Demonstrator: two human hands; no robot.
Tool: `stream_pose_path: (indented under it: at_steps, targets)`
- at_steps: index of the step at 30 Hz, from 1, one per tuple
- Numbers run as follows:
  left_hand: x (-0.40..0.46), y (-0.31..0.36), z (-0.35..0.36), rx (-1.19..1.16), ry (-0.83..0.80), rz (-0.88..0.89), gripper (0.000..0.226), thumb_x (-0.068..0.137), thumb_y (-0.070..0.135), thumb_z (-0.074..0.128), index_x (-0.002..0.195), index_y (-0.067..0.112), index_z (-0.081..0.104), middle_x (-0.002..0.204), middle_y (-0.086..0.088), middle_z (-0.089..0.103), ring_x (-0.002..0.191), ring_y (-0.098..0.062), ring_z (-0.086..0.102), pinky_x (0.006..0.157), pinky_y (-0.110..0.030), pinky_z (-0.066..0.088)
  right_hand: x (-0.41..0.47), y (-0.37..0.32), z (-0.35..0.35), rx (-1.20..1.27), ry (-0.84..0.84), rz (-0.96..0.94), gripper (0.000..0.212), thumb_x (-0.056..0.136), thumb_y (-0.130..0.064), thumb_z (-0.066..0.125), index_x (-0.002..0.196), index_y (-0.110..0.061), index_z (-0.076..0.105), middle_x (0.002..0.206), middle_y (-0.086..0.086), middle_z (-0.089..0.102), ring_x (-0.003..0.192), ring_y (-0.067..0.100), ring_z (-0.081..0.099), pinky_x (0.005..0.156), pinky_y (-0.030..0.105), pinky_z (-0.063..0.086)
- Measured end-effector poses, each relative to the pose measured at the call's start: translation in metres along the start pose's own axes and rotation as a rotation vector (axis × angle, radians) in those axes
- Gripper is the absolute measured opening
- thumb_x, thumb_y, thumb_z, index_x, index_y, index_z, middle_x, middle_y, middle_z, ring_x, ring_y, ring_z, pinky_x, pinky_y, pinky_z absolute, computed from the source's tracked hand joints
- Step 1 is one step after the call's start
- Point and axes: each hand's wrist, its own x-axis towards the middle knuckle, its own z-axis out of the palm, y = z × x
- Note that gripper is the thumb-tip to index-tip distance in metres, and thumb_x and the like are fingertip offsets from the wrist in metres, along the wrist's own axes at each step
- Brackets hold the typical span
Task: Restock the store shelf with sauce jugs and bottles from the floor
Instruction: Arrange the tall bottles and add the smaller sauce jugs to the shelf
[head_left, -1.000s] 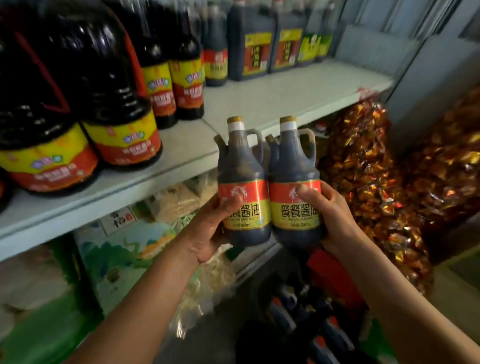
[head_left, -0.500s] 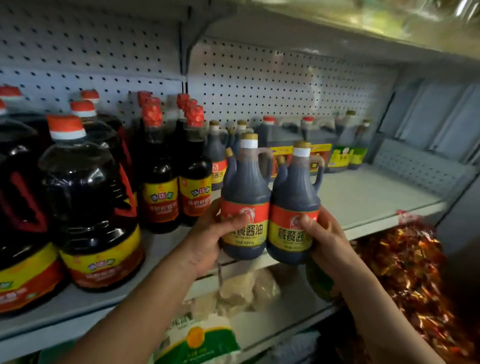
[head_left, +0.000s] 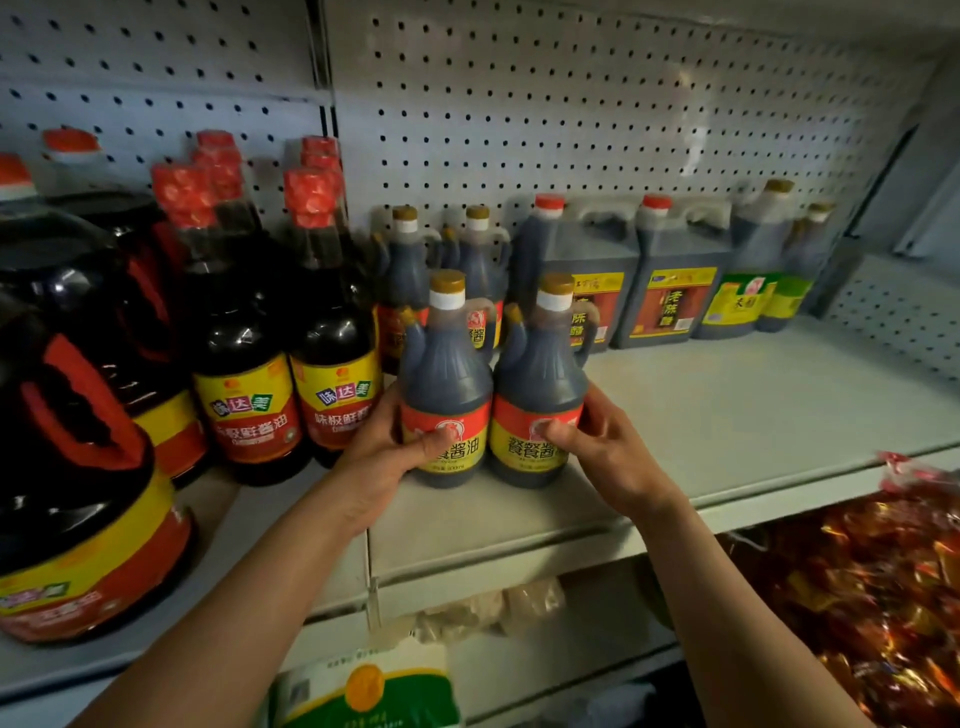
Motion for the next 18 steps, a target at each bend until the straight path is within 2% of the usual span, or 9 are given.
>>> stream_pose_path:
  at_steps: [2, 3, 5, 7, 9, 12, 15, 18]
  targets:
    - [0.0, 0.002, -0.001, 0.07, 0.015, -0.003, 0.081, 0.049, 0.056, 0.093, 0.12, 0.06, 0.054, 0.128, 0.018, 0.066, 0.119, -0.009, 0.062, 0.088, -0.027, 0.056, 0.001, 0.002, -0.003, -0.035, 0.012, -0.023, 0.061, 0.086, -0.018, 0.076, 0.141, -0.015, 0.048, 0.133, 0.006, 0.065, 0.124, 0.028, 0.063, 0.098, 0.042, 0.055]
    - [0.0, 0.001, -0.001, 0.102, 0.036, 0.003, 0.083, 0.048, 0.058, 0.092, 0.12, 0.06, 0.053, 0.127, 0.019, 0.066, 0.119, -0.008, 0.062, 0.088, -0.028, 0.056, 0.0, 0.003, -0.005, -0.046, 0.028, -0.029, 0.067, 0.084, -0.027, 0.08, 0.141, -0.016, 0.046, 0.134, 0.004, 0.065, 0.124, 0.025, 0.062, 0.098, 0.041, 0.055]
    - [0.0, -0.004, -0.001, 0.179, 0.08, 0.024, 0.09, 0.048, 0.055, 0.092, 0.127, 0.052, 0.05, 0.125, 0.019, 0.066, 0.117, -0.007, 0.063, 0.092, -0.031, 0.055, -0.003, 0.006, -0.008, -0.07, 0.028, -0.008, 0.085, 0.073, -0.049, 0.085, 0.14, -0.019, 0.043, 0.134, 0.0, 0.063, 0.124, 0.019, 0.062, 0.097, 0.034, 0.056]
    - [-0.001, -0.01, 0.002, 0.279, 0.156, 0.039, 0.095, 0.047, 0.048, 0.089, 0.132, 0.038, 0.048, 0.123, 0.014, 0.067, 0.112, -0.008, 0.065, 0.095, -0.033, 0.054, -0.005, 0.009, -0.011, -0.125, 0.0, 0.001, 0.092, 0.069, -0.056, 0.085, 0.141, -0.019, 0.04, 0.137, 0.0, 0.06, 0.125, 0.016, 0.061, 0.099, 0.032, 0.055]
    - [0.0, -0.014, 0.006, 0.316, 0.226, 0.035, 0.096, 0.046, 0.042, 0.089, 0.132, 0.031, 0.047, 0.122, 0.011, 0.066, 0.109, -0.008, 0.066, 0.093, -0.034, 0.054, -0.004, 0.011, -0.013, -0.175, 0.002, -0.016, 0.082, 0.074, -0.048, 0.084, 0.138, -0.019, 0.042, 0.136, -0.001, 0.06, 0.125, 0.014, 0.06, 0.101, 0.035, 0.054]
    - [0.004, -0.014, 0.008, 0.324, 0.244, 0.03, 0.088, 0.059, 0.025, 0.09, 0.134, 0.028, 0.045, 0.123, 0.009, 0.064, 0.108, -0.008, 0.065, 0.092, -0.032, 0.054, 0.006, 0.015, -0.014, -0.197, 0.043, -0.025, 0.068, 0.076, -0.032, 0.081, 0.133, -0.021, 0.047, 0.132, -0.001, 0.062, 0.122, 0.013, 0.061, 0.101, 0.04, 0.054]
    - [0.014, -0.011, 0.011, 0.328, 0.259, 0.027, 0.079, 0.073, 0.013, 0.087, 0.137, 0.027, 0.044, 0.124, 0.01, 0.062, 0.107, -0.003, 0.062, 0.09, -0.026, 0.052, 0.02, 0.017, -0.01, -0.211, 0.08, -0.017, 0.067, 0.073, -0.033, 0.082, 0.13, -0.02, 0.049, 0.127, -0.002, 0.065, 0.117, 0.009, 0.063, 0.1, 0.039, 0.055]
    - [0.025, -0.01, 0.017, 0.328, 0.311, 0.032, 0.078, 0.077, 0.012, 0.084, 0.141, 0.024, 0.041, 0.126, 0.008, 0.06, 0.108, -0.004, 0.06, 0.084, -0.02, 0.048, 0.037, 0.017, -0.007, -0.199, 0.121, -0.007, 0.071, 0.069, -0.031, 0.084, 0.13, -0.015, 0.051, 0.122, -0.003, 0.067, 0.11, 0.005, 0.065, 0.096, 0.036, 0.057]
